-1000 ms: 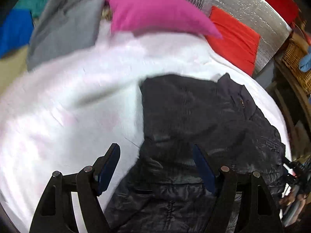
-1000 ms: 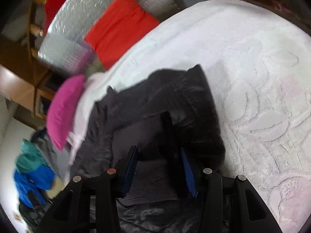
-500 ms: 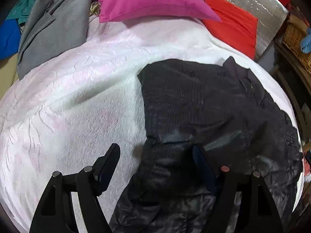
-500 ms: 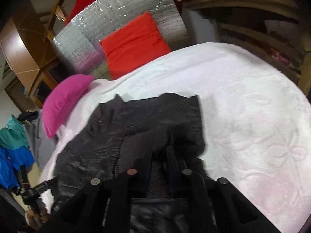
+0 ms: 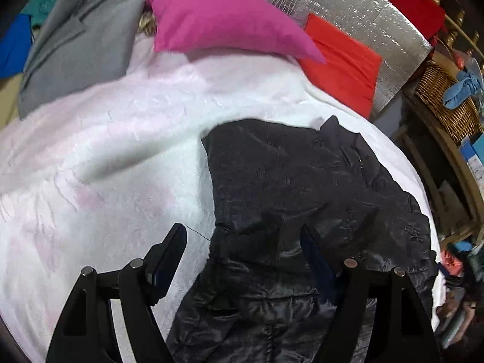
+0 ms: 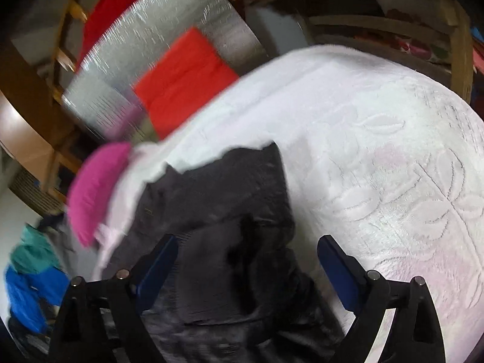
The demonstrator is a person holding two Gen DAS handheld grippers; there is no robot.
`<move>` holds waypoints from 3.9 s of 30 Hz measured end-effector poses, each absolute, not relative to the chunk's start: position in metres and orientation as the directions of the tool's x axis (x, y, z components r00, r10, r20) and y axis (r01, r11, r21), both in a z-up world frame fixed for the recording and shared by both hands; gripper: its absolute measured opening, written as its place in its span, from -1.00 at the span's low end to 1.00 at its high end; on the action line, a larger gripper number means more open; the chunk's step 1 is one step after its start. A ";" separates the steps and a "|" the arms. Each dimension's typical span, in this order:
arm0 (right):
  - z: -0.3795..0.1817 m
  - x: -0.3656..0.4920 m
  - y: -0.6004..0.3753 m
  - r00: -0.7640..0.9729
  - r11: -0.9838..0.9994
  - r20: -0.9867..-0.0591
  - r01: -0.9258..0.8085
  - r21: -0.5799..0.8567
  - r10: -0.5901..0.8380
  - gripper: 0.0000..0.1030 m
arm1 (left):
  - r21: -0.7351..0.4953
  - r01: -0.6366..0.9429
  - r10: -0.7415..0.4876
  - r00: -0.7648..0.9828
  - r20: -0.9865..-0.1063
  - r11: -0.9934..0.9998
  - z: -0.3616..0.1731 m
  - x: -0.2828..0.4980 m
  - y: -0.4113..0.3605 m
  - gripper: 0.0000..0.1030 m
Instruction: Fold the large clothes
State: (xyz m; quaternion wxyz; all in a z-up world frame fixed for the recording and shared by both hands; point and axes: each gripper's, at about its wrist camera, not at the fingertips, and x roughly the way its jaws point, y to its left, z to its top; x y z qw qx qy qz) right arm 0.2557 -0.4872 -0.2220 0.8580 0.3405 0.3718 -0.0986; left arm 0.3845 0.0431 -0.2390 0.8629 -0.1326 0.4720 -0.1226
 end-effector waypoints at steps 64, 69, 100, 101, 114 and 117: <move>-0.268 0.254 -0.407 0.723 0.555 -0.606 0.370 0.745 0.331 -0.57 | -0.765 -0.122 -0.674 0.400 -0.621 0.633 -0.294 0.371 -0.018 -0.28; -0.249 0.242 -0.400 0.740 0.618 -0.600 0.326 0.715 0.304 -0.57 | -0.706 -0.050 -0.627 0.418 -0.657 0.707 -0.276 0.357 -0.023 -0.43; -0.250 0.271 -0.471 0.543 0.785 -0.820 0.423 0.453 0.181 0.54 | -0.425 -0.053 -0.362 0.434 -0.825 0.904 -0.266 0.407 0.037 0.49; -0.253 0.273 -0.468 0.538 0.791 -0.824 0.419 0.446 0.179 0.46 | -0.412 -0.051 -0.355 0.417 -0.837 0.910 -0.271 0.409 0.033 0.49; -0.245 0.268 -0.454 0.555 0.848 -0.826 0.390 0.359 0.095 -0.20 | -0.370 -0.047 -0.318 0.420 -0.850 0.928 -0.278 0.412 0.029 0.28; -0.240 0.260 -0.459 0.568 0.824 -0.815 0.404 0.397 0.115 0.04 | -0.373 -0.035 -0.322 0.435 -0.841 0.927 -0.269 0.406 0.028 0.28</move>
